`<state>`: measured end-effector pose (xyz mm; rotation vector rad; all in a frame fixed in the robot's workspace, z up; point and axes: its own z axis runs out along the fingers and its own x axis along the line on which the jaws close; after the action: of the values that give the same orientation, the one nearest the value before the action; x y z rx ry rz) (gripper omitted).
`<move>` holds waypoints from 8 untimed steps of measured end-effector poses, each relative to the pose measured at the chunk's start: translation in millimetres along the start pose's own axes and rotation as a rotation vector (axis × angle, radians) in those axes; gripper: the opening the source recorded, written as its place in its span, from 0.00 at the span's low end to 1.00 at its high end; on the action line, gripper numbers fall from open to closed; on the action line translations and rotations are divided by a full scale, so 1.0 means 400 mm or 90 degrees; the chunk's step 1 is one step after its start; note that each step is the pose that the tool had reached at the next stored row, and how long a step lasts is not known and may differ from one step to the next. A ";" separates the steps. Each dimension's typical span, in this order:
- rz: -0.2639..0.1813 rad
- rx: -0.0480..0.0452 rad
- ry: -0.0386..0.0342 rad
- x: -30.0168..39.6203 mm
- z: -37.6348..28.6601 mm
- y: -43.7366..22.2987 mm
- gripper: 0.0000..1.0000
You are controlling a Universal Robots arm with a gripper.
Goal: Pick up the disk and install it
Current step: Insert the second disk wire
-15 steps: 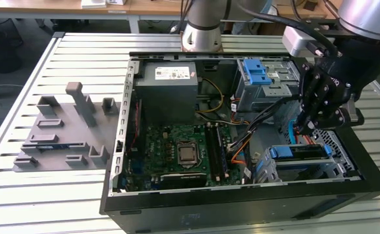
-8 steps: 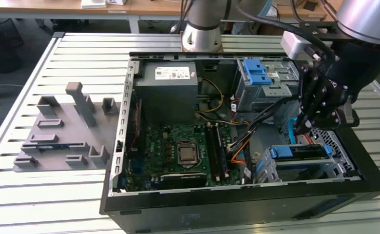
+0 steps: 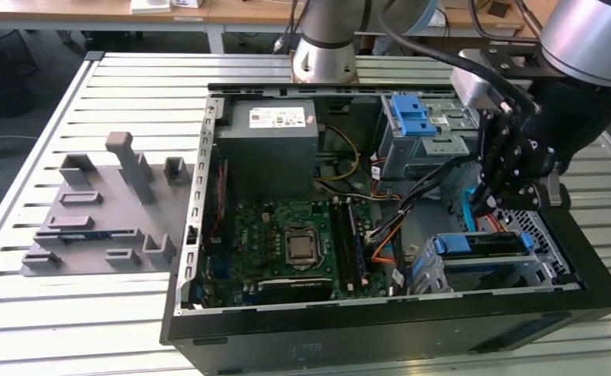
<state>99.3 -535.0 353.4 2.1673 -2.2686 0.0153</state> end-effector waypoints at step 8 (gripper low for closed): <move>0.000 0.0000 0.0001 0.016 0.010 -0.001 0.16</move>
<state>99.3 -541.4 349.3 2.1672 -2.2686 0.0155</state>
